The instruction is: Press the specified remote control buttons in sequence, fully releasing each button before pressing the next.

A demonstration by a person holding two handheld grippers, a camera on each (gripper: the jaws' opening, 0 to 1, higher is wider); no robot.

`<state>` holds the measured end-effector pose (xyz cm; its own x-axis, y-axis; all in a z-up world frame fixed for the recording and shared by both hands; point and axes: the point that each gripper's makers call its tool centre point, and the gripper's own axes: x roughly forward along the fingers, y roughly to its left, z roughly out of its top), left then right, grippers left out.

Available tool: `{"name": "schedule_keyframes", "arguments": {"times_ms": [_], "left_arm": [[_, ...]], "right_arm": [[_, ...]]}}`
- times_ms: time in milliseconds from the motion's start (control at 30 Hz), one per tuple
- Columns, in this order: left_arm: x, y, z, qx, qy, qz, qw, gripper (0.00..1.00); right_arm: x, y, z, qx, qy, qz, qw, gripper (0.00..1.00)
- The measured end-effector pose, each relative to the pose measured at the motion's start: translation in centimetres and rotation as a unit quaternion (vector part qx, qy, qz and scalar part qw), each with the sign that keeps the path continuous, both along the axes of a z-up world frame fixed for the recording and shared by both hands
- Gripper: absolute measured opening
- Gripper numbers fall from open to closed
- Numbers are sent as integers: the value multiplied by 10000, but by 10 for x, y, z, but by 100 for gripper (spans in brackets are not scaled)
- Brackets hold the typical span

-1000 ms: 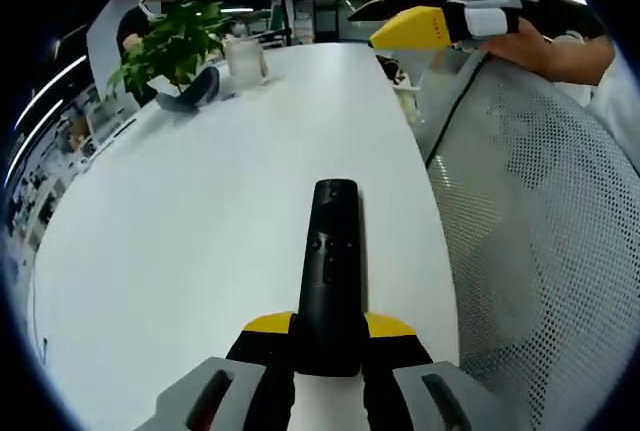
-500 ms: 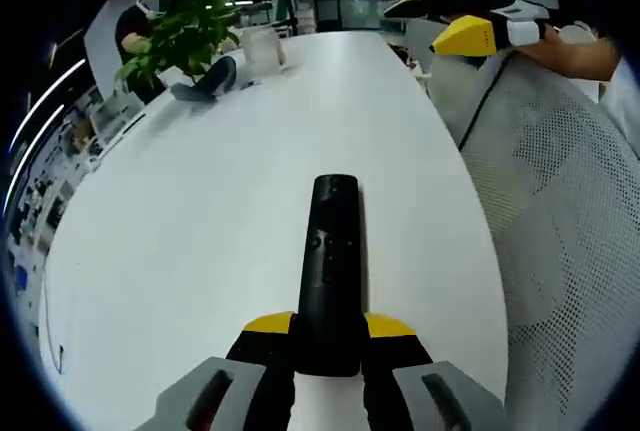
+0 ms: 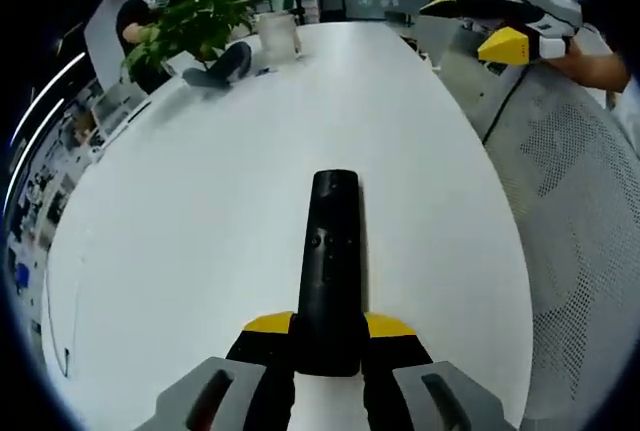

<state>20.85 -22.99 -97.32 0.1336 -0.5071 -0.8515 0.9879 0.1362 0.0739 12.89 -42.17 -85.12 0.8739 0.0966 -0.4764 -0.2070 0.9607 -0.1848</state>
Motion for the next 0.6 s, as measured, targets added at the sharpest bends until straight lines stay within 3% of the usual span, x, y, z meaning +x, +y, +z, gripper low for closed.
{"name": "schedule_keyframes", "arguments": {"times_ms": [600], "left_arm": [[44,4,-1,252,-193,-15,9995,23]], "right_arm": [[1,-1,-3,-36,58,-20,10000,72]]}}
